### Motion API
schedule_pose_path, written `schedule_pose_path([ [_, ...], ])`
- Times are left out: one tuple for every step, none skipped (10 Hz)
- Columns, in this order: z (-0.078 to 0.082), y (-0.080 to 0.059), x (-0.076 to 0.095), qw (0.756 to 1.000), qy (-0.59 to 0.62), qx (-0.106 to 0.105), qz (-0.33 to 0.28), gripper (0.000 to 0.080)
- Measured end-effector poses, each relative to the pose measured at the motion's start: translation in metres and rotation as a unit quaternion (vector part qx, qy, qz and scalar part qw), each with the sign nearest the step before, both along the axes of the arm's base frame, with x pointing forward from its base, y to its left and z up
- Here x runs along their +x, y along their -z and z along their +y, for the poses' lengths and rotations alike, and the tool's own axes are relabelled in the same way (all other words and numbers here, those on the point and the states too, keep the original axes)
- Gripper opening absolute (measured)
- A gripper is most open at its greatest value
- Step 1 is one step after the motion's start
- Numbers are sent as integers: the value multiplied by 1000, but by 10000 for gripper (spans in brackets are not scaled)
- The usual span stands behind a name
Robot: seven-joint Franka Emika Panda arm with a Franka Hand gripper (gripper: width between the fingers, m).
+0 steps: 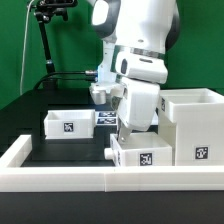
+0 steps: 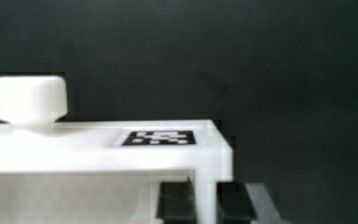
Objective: Assemble drawer
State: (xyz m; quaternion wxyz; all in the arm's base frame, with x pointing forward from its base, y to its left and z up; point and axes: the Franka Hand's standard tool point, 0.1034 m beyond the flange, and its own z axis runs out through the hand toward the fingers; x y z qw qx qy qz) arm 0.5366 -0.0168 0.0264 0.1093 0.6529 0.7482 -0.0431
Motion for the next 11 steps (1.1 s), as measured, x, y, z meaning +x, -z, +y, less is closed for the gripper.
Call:
schedule_pose_path([
  [3,1,-1,1000,-2,-4,6,46],
  [2,0,0,1000,1,-8,10,47],
  [0,0,0,1000,2,-8,10,47],
  [0,0,-1,1000,3,-8,10,47],
  [0,0,-1,1000,3,-8,10,47],
  [0,0,-1,1000,3,-8,10,47],
  [1,0,-1,1000,10,-7,8,47],
  [7,1,-3,999,36,-3,2,46],
  [11,1,-5,999,51,-1,-1,47],
  [12,0,-4,998,61,0,-3,47],
  [14,0,-4,998,68,0,-4,47],
])
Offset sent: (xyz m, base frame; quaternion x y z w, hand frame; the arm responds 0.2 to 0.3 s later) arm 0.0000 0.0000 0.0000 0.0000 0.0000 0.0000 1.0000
